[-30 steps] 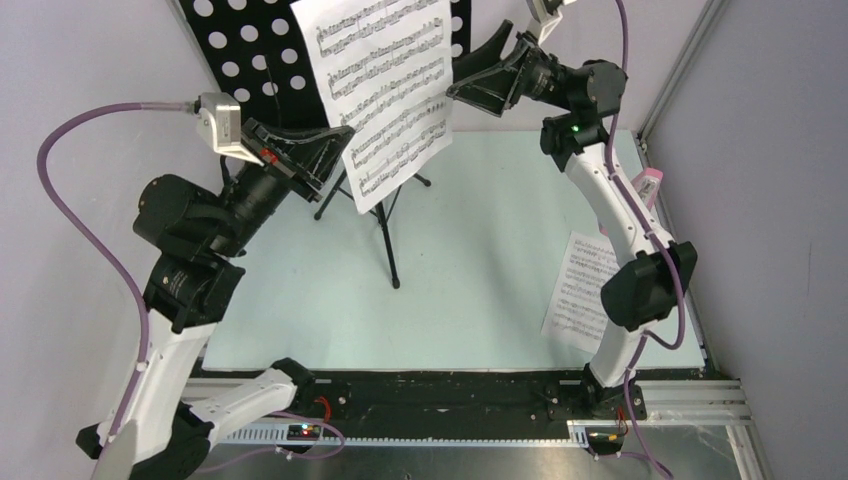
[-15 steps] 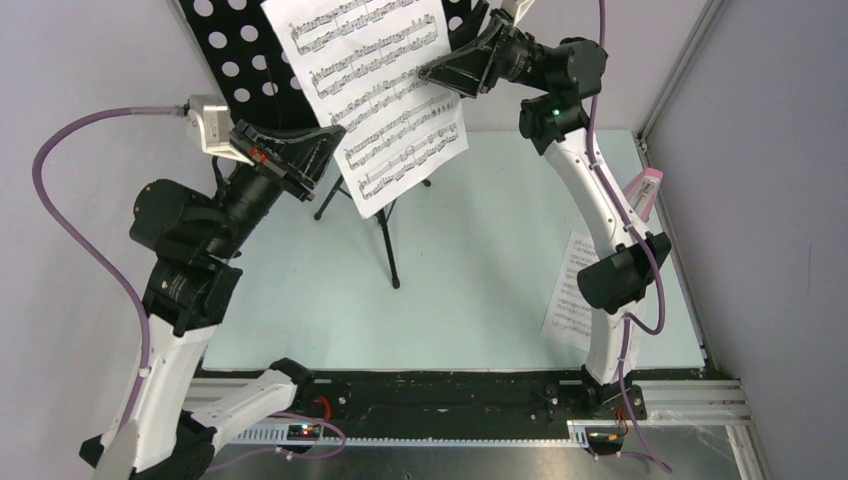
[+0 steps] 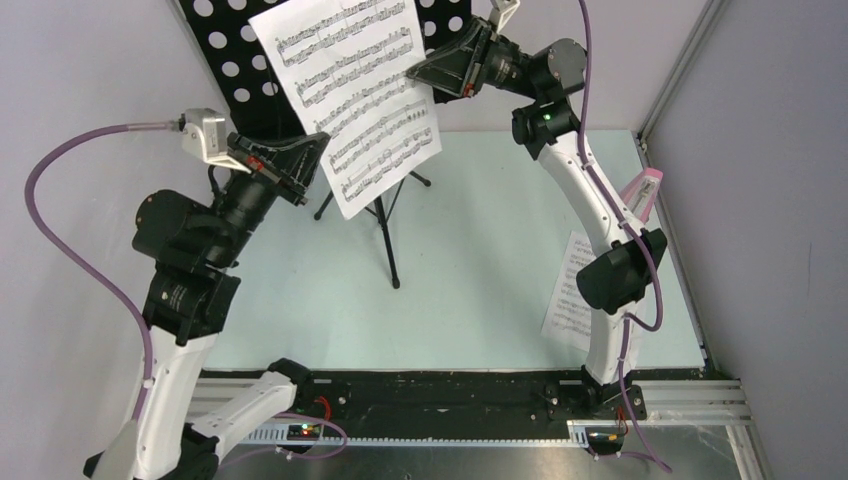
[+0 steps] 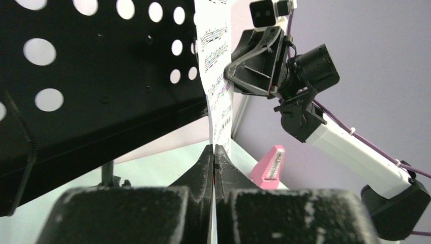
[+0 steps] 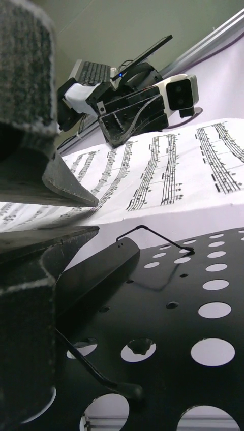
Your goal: Set up the instrument practice props
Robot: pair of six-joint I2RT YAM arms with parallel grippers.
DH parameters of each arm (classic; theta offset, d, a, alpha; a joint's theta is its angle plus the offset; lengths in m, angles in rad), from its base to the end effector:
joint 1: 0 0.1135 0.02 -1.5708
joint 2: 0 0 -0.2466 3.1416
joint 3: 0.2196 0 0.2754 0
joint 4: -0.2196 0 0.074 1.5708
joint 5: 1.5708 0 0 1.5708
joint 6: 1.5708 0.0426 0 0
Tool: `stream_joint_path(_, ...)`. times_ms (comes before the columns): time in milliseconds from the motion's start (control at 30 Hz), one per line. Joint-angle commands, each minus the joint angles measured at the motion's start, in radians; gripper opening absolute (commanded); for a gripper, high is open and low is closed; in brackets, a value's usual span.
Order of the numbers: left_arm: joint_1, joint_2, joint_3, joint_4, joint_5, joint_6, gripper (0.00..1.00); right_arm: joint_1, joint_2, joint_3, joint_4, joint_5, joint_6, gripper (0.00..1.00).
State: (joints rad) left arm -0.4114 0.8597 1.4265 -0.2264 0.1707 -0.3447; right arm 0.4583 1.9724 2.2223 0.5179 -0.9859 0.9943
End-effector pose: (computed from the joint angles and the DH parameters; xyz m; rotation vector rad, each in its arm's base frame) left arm 0.1464 -0.0718 0.5340 0.1948 1.2565 -0.7597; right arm 0.3718 0.2230 0.5328 -0.8012 1.0897 1.6487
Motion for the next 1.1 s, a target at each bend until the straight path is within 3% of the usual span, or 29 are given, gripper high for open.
stream_joint_path(0, 0.021, -0.013, 0.014, 0.008, -0.019, 0.037, 0.00, 0.009, -0.023, 0.035, 0.058, 0.004, 0.015, 0.20)
stream_joint_path(133, 0.023, 0.004, 0.030, 0.009, -0.001, 0.036, 0.00, 0.020, -0.007, 0.069, 0.045, -0.010, 0.008, 0.00)
stream_joint_path(233, 0.024, 0.014, 0.043, 0.009, 0.007, 0.039, 0.00, 0.023, -0.008, 0.074, 0.039, -0.013, -0.005, 0.00)
stream_joint_path(300, 0.027, 0.019, 0.048, 0.009, 0.016, 0.040, 0.00, 0.026, -0.011, 0.074, 0.029, -0.014, -0.018, 0.15)
stream_joint_path(367, 0.029, 0.024, 0.052, 0.009, 0.030, 0.037, 0.00, 0.031, -0.010, 0.077, 0.028, -0.013, -0.024, 0.37)
stream_joint_path(500, 0.033, 0.029, 0.058, 0.010, 0.048, 0.032, 0.00, 0.035, 0.012, 0.112, 0.022, -0.020, -0.020, 0.44)
stream_joint_path(633, 0.038, 0.028, 0.060, 0.009, 0.046, 0.035, 0.00, 0.035, 0.025, 0.130, 0.020, -0.015, -0.005, 0.26)
stream_joint_path(833, 0.050, 0.021, 0.052, 0.009, 0.029, 0.037, 0.00, 0.027, 0.015, 0.116, 0.014, 0.009, -0.006, 0.13)
stream_joint_path(933, 0.059, 0.017, 0.051, 0.008, 0.020, 0.043, 0.00, 0.027, 0.014, 0.113, 0.009, 0.017, -0.008, 0.09)
stream_joint_path(1067, 0.068, 0.018, 0.056, 0.009, 0.017, 0.041, 0.00, 0.027, 0.013, 0.113, -0.007, 0.020, -0.023, 0.15)
